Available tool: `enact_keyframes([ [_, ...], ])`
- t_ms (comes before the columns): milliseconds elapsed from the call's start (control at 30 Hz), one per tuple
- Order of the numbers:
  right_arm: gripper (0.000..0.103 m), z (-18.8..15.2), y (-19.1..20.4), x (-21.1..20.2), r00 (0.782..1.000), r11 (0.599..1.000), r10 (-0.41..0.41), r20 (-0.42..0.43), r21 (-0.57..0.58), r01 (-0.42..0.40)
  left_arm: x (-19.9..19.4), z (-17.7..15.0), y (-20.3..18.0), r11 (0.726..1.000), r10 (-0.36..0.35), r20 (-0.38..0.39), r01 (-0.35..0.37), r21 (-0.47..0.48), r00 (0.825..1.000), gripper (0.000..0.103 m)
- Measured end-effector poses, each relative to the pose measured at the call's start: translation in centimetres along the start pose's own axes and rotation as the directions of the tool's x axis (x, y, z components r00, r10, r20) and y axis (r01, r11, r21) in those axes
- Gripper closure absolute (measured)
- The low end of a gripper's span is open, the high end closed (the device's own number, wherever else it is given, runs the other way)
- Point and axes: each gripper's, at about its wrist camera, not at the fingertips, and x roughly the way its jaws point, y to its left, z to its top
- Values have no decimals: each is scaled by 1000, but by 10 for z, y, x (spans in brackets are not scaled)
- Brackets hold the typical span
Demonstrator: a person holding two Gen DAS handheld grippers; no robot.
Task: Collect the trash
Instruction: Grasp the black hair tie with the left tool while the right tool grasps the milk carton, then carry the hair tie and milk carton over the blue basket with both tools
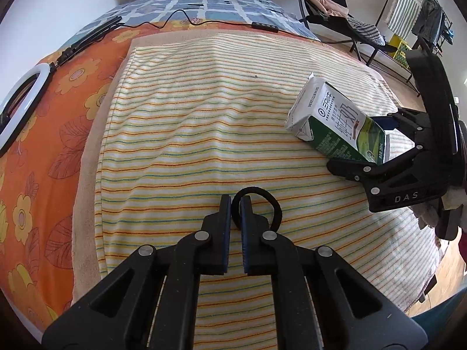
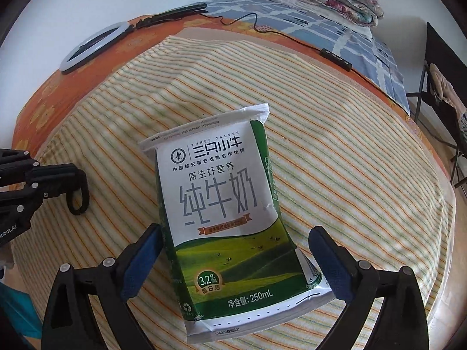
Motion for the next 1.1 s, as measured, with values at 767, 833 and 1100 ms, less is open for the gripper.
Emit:
enact_keyframes([
  [767,22,-12,14,-11,1000,997,-21,9,73,20,1,-7,-8,1000,18,-19,-17,15,1000,99],
  [833,22,-16,15,-15,1000,996,-13,21,86,11,-3,-8,-8,1000,17,-12,-17,16,1000,99],
  [1100,22,-37,16,-41,998,993,-4,68,121,-4,-23,-11,-9,1000,21,27,-21,18,999,99],
])
